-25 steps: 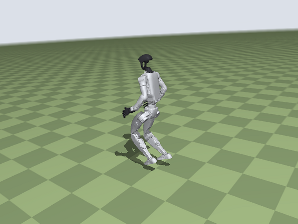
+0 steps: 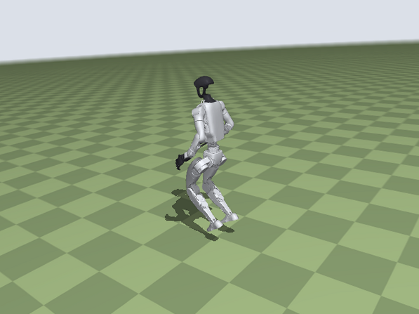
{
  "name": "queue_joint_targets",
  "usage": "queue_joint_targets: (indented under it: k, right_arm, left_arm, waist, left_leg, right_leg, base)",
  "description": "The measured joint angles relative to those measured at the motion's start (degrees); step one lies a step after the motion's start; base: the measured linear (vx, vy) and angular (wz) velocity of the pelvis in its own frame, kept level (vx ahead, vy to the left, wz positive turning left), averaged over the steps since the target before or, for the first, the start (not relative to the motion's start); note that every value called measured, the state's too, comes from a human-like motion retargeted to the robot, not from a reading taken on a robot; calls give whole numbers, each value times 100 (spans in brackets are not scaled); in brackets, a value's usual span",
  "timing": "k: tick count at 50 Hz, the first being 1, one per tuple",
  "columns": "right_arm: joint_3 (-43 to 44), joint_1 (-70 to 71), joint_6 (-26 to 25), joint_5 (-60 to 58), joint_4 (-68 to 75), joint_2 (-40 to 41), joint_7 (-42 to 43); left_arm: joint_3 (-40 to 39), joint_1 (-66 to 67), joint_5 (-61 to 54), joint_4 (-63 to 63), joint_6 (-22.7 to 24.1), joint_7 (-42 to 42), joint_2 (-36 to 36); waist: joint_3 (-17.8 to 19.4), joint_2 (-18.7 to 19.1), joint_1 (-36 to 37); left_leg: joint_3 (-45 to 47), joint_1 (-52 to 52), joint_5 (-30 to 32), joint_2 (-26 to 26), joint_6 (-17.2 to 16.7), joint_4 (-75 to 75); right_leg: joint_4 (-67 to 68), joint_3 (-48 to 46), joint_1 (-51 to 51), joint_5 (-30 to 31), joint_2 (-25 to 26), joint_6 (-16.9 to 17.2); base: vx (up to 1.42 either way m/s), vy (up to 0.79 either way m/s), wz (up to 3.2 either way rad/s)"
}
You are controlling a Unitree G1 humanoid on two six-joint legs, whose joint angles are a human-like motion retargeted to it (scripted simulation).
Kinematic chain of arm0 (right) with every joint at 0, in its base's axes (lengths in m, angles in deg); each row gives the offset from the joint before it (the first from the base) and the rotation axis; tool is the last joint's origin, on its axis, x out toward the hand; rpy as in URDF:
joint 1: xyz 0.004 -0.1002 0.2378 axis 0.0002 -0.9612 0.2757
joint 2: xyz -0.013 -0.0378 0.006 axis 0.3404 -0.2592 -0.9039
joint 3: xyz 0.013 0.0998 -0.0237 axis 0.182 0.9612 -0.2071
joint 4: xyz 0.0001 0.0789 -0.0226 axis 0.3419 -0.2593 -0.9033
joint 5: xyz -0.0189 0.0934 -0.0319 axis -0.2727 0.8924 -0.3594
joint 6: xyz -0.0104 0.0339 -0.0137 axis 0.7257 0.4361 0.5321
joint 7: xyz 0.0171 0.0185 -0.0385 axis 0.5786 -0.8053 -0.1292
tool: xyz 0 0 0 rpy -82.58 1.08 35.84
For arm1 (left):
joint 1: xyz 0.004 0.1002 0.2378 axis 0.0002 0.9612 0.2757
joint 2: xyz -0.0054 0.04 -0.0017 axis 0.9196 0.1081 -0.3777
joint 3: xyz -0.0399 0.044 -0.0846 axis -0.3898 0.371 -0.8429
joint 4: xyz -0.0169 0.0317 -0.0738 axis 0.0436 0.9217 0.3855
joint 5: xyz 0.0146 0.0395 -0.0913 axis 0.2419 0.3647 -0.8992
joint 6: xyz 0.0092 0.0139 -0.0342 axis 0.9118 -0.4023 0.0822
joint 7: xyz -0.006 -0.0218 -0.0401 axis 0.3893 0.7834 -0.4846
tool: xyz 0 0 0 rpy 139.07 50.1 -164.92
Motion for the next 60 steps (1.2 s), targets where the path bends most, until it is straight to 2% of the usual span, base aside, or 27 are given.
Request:
queue_joint_targets:
  k: [4,10,13,15,20,24,28,32,36,40,47,52,55,60]
  right_arm:
    - [-23,146,22,-26,28,48,162]
    - [21,196,-101,-188,574,256,501]
    - [62,121,-192,-161,964,347,575]
    - [107,13,-245,-69,1066,372,535]
    - [264,-296,-307,283,847,385,360]
    - [461,-490,-258,492,476,383,238]
    - [688,-572,-198,592,157,400,188]
    - [870,-499,-142,591,62,404,201]
    - [972,-254,-147,498,278,393,261]
    - [949,-7,-196,409,745,407,313]
    - [739,-63,-253,443,1268,473,285]
    - [653,-302,-240,503,1303,481,332]
    - [635,-449,-185,565,1258,493,407]
    - [602,-654,-69,795,1044,561,555]
  left_arm:
    - [-13,91,-137,-111,-87,9,-76]
    - [49,-367,-331,86,-160,263,-368]
    - [68,-784,-444,423,-208,443,-593]
    - [50,-962,-561,592,-240,510,-706]
    - [-78,-1043,-740,780,-305,517,-695]
    - [-239,-943,-752,879,-321,431,-539]
    - [-421,-830,-769,1064,-365,313,-437]
    - [-557,-816,-741,1364,-426,193,-421]
    - [-642,-939,-695,1685,-451,112,-486]
    - [-674,-1048,-695,1807,-424,42,-607]
    - [-542,-1026,-741,1248,-260,45,-550]
    - [-458,-1127,-793,799,-179,251,-423]
    - [-396,-1253,-788,660,-132,489,-388]
    - [-187,-1532,-756,463,-20,935,-370]
  waist:
    - [28,-19,65]
    - [219,8,31]
    - [294,45,-32]
    - [286,65,-120]
    - [149,7,-353]
    - [8,-160,-484]
    - [-107,-349,-578]
    - [-160,-467,-622]
    - [-125,-430,-602]
    - [-125,-280,-596]
    - [-106,182,-555]
    - [-73,536,-628]
    - [-76,690,-786]
    - [-94,768,-1108]
  left_leg:
    - [102,102,-642,-345,394,6]
    - [229,314,-2140,-678,1107,33]
    - [263,389,-2176,-659,1196,-145]
    - [247,396,-1970,-621,1120,-355]
    - [213,95,-736,-544,511,-808]
    - [274,-359,-21,-574,169,-1003]
    - [320,-770,376,-671,16,-1181]
    - [348,-1111,624,-673,-64,-1354]
    - [388,-1444,643,-463,-169,-1495]
    - [501,-1670,350,-83,-191,-1508]
    - [687,-1262,-528,902,-105,-63]
    - [566,-407,-561,1531,-150,993]
    - [473,164,-512,1781,-197,971]
    - [454,676,-758,1839,-220,136]
  right_leg:
    - [559,-11,-106,-228,-610,-51]
    - [1430,46,-280,-828,-1312,-163]
    - [1502,18,-348,-807,-1456,-221]
    - [1359,-16,-348,-818,-1457,-252]
    - [945,0,-237,-706,-1272,-211]
    - [835,170,19,-638,-1078,-102]
    - [678,389,428,-633,-811,24]
    - [284,514,759,-1097,-532,-20]
    - [-141,342,777,-1954,-399,-341]
    - [-367,16,501,-2134,-340,-553]
    - [-626,-152,92,-1772,288,-620]
    - [-759,-156,-176,-1530,874,-730]
    - [-812,-152,-390,-1361,1115,-752]
    - [-914,-65,-746,-1023,1200,-627]
  base:
    - [-13,8,-11]
    - [-16,6,-6]
    - [-19,3,3]
    - [-21,0,10]
    - [-25,-4,18]
    - [-31,-7,33]
    - [-36,-7,35]
    - [-38,-6,29]
    - [-40,-4,18]
    - [-38,-3,11]
    - [-30,0,-26]
    - [-26,2,-40]
    - [-24,4,-27]
    - [-24,7,-8]
